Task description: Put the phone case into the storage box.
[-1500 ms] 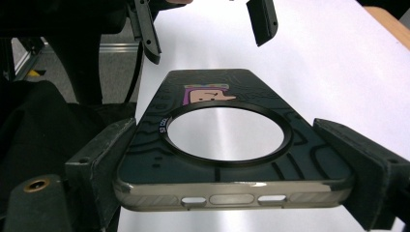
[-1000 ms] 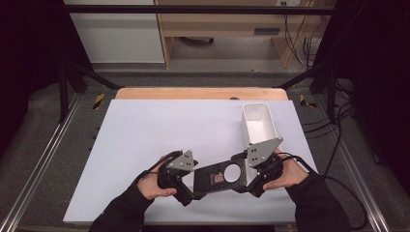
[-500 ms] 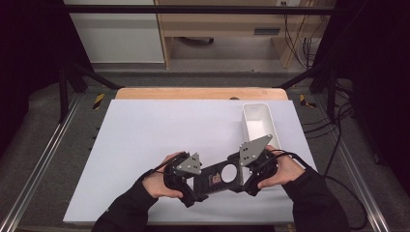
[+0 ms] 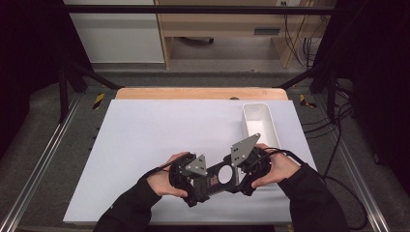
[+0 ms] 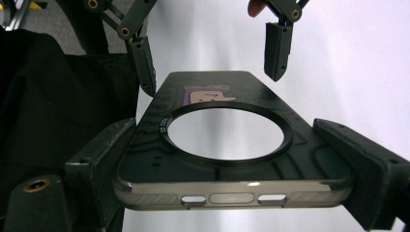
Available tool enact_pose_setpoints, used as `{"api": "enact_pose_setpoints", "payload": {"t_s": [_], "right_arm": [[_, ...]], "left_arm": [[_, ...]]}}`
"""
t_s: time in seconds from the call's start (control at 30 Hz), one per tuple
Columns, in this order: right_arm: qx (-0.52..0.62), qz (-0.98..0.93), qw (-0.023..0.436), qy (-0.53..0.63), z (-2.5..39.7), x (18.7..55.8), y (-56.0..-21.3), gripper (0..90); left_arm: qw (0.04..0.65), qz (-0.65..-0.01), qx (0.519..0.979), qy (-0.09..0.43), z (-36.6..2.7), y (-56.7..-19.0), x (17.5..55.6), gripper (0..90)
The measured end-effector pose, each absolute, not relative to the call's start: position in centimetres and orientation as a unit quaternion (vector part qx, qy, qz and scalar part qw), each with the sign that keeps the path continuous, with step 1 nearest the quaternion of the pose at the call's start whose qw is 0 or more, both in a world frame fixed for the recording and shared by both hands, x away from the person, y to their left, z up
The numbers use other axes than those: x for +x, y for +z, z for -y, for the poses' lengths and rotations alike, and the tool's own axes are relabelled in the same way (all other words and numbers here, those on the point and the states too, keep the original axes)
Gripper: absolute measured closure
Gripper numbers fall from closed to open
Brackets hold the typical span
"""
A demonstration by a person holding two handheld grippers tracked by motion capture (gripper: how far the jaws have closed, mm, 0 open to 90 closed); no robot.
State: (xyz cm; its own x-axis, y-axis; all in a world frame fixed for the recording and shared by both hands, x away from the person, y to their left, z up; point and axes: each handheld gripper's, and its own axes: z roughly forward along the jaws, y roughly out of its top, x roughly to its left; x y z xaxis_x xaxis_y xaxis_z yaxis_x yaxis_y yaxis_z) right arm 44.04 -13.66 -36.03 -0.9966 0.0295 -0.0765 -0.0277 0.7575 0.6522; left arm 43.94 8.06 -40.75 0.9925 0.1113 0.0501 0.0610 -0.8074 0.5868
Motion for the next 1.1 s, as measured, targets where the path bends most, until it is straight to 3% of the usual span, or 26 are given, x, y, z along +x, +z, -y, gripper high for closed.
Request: {"api": "enact_pose_setpoints", "payload": {"t_s": [0.7,1.1], "right_arm": [[-0.003,-0.951,0.036,0.306,11.9,44.3,-35.8,12.3],[-0.007,-0.953,0.036,0.300,11.6,44.2,-35.9,12.2]], "left_arm": [[0.261,-0.032,0.964,0.039,-6.9,-41.8,44.2,1.3],[0.247,-0.020,0.968,0.039,-6.0,-42.3,44.2,8.2]]}}
